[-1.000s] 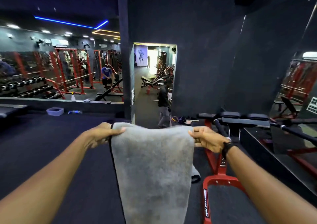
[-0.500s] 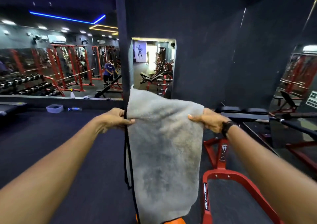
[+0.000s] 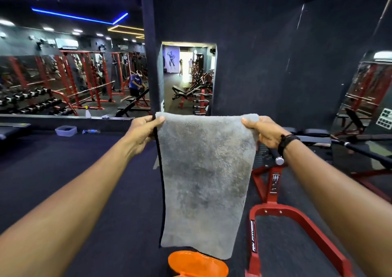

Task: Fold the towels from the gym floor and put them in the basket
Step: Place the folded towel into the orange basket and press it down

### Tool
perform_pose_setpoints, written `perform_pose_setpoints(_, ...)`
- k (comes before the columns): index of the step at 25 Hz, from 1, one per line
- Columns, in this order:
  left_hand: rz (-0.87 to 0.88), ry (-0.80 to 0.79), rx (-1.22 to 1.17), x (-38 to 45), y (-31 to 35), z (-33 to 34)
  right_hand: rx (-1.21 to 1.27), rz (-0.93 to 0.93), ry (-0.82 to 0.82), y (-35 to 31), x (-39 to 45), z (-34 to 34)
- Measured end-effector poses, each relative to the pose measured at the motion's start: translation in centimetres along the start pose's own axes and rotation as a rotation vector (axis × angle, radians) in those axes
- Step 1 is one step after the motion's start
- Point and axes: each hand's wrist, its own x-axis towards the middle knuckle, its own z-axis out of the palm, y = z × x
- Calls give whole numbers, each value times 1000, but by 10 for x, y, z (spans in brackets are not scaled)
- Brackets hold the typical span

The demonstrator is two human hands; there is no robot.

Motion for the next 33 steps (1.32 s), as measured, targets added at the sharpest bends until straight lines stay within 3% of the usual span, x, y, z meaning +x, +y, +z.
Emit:
perform_pose_setpoints(3,38,64,-141,0,3,6,-94,-101,23,-4,1,0)
perform_pose_setpoints(6,106,97,-154,0,12,7,-132,-190,175,-6,4,-1)
perform_pose_setpoints(9,154,62,-72,1,13,0,-47,-175,46,-8,1,-4)
perform_pose_setpoints(11,196,68,15,0,12,-3,-145,-209,-4,-11,-5,-4)
perform_pose_setpoints(15,257,125,116,1,7,-8,-274,-285,129,-6,-5,-5)
perform_pose_setpoints(17,286,150,221,2,4,-11,-402,-328,187,-3,-3,-7)
perform_pose_setpoints(20,465,204,707,7,0,-19,-826,-456,297,2,-5,-9)
perform_pose_setpoints(22,530,98,916,10,-1,-25,-948,-461,262,9,-1,-14)
perform_pose_setpoints(23,477,-1,968,10,-3,-29,-1005,-427,201,14,2,-17)
perform_pose_setpoints(26,114,-385,1105,7,-5,-33,-1114,-192,-163,21,4,-24)
perform_pose_setpoints(27,83,-463,1013,7,1,-30,-1091,-176,-256,14,3,-24)
perform_pose_setpoints(28,147,-432,829,10,9,-25,-1007,-228,-282,0,1,-24)
perform_pose_setpoints(30,304,-157,329,10,27,-13,-528,-328,-156,-31,-8,-20)
perform_pose_setpoints(31,295,-123,210,8,32,-8,-287,-292,-177,-41,-10,-19)
perform_pose_setpoints(33,100,-300,380,-2,13,-7,-256,-93,-368,-25,-21,-11)
